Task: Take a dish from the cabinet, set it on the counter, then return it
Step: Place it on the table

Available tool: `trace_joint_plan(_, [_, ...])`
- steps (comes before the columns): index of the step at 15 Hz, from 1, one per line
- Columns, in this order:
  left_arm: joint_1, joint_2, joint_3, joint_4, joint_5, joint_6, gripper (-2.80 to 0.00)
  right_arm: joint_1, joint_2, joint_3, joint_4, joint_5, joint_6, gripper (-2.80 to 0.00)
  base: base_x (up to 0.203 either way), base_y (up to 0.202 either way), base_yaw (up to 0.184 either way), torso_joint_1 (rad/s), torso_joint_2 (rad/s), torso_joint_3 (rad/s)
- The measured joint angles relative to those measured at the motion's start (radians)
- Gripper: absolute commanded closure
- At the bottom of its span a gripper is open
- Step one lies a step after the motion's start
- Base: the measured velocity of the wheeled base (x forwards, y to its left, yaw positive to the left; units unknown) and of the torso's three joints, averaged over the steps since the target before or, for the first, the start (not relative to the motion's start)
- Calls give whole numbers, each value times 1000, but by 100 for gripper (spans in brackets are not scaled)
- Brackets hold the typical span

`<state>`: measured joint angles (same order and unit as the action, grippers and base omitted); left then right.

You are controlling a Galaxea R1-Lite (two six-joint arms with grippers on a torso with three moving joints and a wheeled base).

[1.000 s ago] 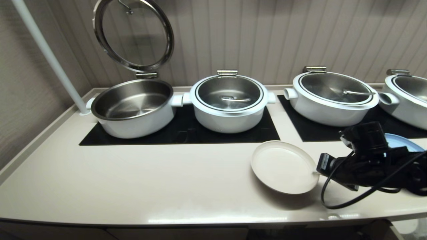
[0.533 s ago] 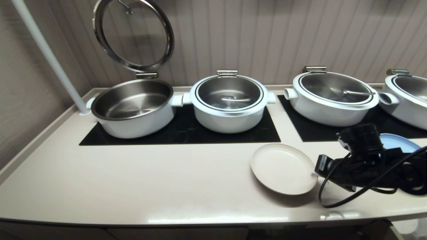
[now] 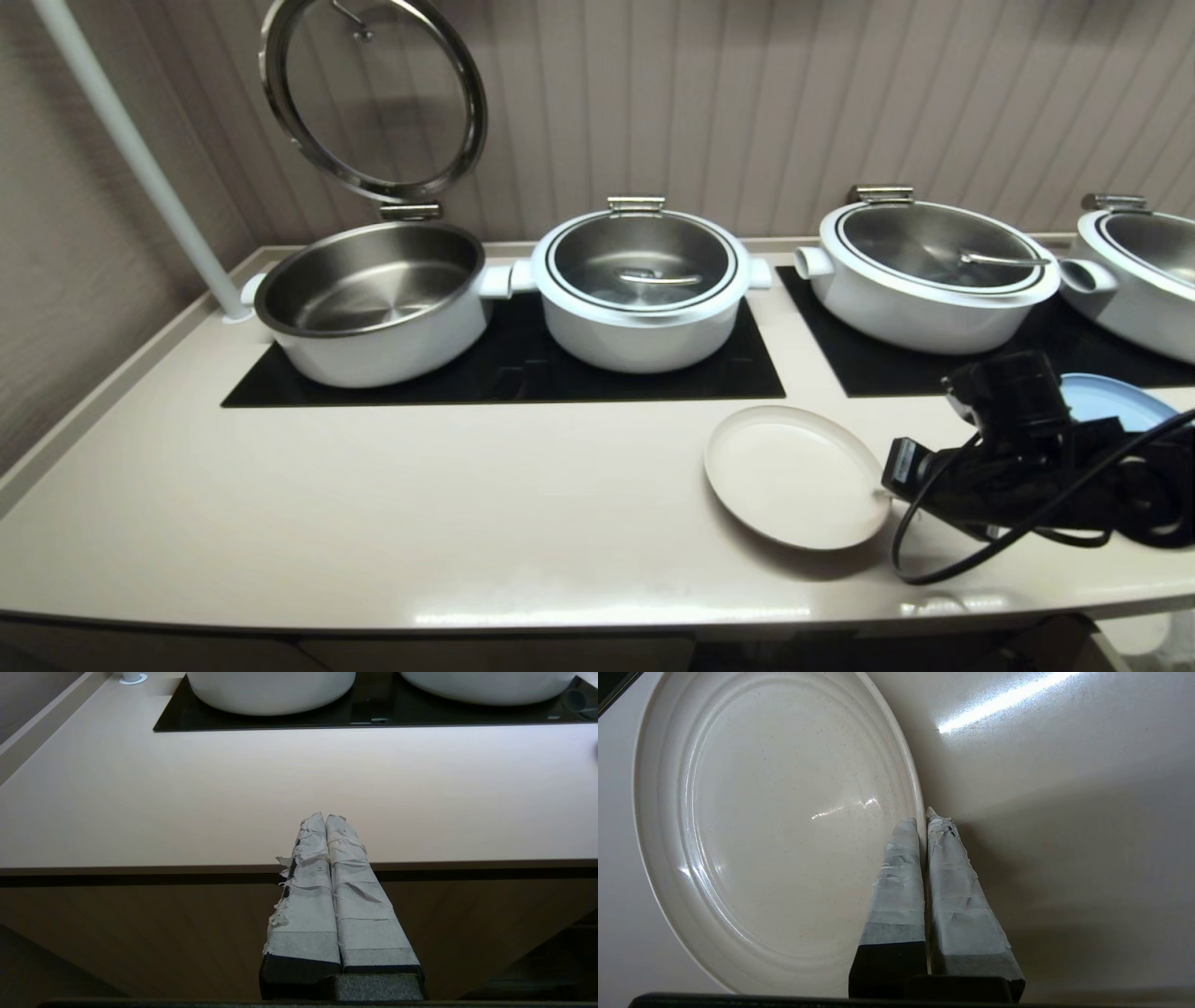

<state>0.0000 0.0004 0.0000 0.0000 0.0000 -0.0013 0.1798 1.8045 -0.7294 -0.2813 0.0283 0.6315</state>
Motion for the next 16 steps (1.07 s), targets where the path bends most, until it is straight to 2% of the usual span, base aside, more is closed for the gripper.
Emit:
trace_joint_plan(15, [0,0,0,0,0,0,0,-1,10,6,-22,2,-2,0,0,0,0,0,0,0])
trace_joint_plan(16, [0,0,0,0,0,0,0,-1,10,6,-21,2,-1,-280,0,0,0,0,0,0])
